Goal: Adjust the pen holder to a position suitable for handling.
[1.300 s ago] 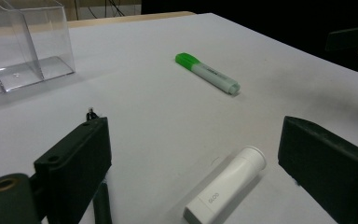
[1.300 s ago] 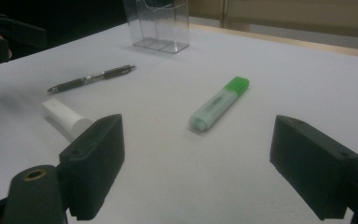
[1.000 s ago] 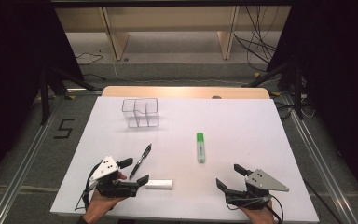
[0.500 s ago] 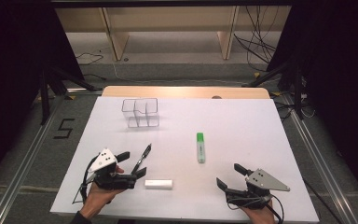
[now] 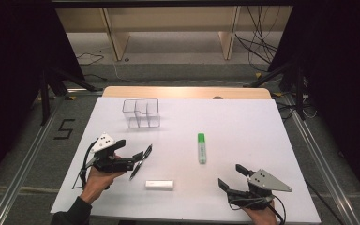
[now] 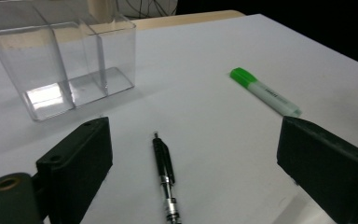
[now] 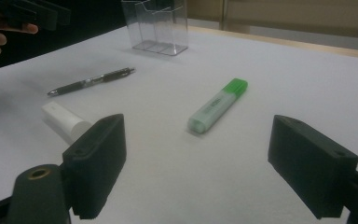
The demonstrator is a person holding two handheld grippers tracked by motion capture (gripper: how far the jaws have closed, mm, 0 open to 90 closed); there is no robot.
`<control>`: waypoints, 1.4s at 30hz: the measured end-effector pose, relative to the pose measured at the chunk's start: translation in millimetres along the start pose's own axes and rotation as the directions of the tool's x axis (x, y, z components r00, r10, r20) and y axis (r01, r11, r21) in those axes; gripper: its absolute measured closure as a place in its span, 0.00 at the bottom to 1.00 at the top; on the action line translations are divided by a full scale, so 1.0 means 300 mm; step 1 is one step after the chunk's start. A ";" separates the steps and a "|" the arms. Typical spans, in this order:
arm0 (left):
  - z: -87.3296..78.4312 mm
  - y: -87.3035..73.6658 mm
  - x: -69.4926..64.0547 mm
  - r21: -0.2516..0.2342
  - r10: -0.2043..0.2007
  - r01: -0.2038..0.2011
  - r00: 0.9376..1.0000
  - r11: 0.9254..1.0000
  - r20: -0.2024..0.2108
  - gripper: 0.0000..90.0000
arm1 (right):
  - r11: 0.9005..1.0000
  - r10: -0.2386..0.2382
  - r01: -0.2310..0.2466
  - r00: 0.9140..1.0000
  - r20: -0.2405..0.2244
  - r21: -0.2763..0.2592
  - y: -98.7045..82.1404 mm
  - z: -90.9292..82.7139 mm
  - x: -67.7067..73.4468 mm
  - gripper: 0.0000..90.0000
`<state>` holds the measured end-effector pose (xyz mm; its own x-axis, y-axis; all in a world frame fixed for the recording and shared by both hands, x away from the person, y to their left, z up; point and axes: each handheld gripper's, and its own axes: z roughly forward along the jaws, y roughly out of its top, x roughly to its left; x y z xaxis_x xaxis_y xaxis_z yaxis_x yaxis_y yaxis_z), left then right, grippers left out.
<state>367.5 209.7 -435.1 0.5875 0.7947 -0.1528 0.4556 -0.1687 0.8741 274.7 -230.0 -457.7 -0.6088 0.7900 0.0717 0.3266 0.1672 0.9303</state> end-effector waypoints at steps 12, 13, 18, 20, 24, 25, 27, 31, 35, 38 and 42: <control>0.072 0.045 0.129 0.069 -0.013 0.020 0.995 0.997 -0.102 0.16 | 1.000 0.002 -0.002 1.000 0.002 0.004 -0.001 0.001 0.001 0.23; 0.077 0.048 0.138 0.071 -0.014 0.022 0.994 0.997 -0.108 0.17 | 1.000 0.003 -0.003 1.000 0.003 0.002 -0.001 0.001 0.000 0.23; 0.103 0.071 0.193 0.083 -0.047 0.062 0.984 0.995 -0.170 0.23 | 1.000 0.008 -0.008 1.000 0.006 0.002 -0.001 0.000 -0.005 0.23; 0.106 0.082 0.219 0.078 -0.069 0.085 0.978 0.993 -0.195 0.28 | 1.000 0.005 -0.005 1.000 0.005 0.000 -0.001 -0.002 -0.004 0.23; 0.114 0.101 0.273 0.067 -0.106 0.126 0.962 0.990 -0.250 0.44 | 1.000 0.008 -0.008 1.000 0.002 0.004 -0.003 0.000 -0.005 0.24; 0.119 0.105 0.286 0.069 -0.109 0.132 0.957 0.989 -0.270 0.51 | 1.000 0.008 -0.008 1.000 0.003 0.003 -0.003 0.002 -0.005 0.24; 0.130 0.109 0.311 0.068 -0.122 0.147 0.950 0.987 -0.288 0.62 | 1.000 0.010 -0.010 1.000 0.002 0.006 -0.004 0.004 -0.005 0.24; 0.147 0.113 0.350 0.074 -0.130 0.159 0.945 0.984 -0.301 0.80 | 1.000 0.009 -0.009 1.000 -0.001 0.007 -0.005 0.006 -0.003 0.24; 0.154 0.121 0.385 0.061 -0.154 0.179 0.942 0.982 -0.297 0.94 | 1.000 0.011 -0.011 1.000 -0.001 0.007 -0.006 0.006 -0.004 0.24; 0.168 0.125 0.407 0.067 -0.161 0.189 0.941 0.980 -0.299 0.99 | 1.000 0.010 -0.010 1.000 -0.001 0.010 -0.008 0.009 -0.005 0.24; 0.201 0.143 0.417 0.077 -0.153 0.183 0.944 0.980 -0.293 0.99 | 1.000 0.009 -0.009 1.000 -0.004 0.008 -0.008 0.011 -0.004 0.24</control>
<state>500.9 266.7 -444.7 0.2891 0.9465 -0.1431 0.6056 -0.0650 0.7931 277.1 -229.4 -461.2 -0.6090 0.7890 0.0813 0.3379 0.1653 0.9265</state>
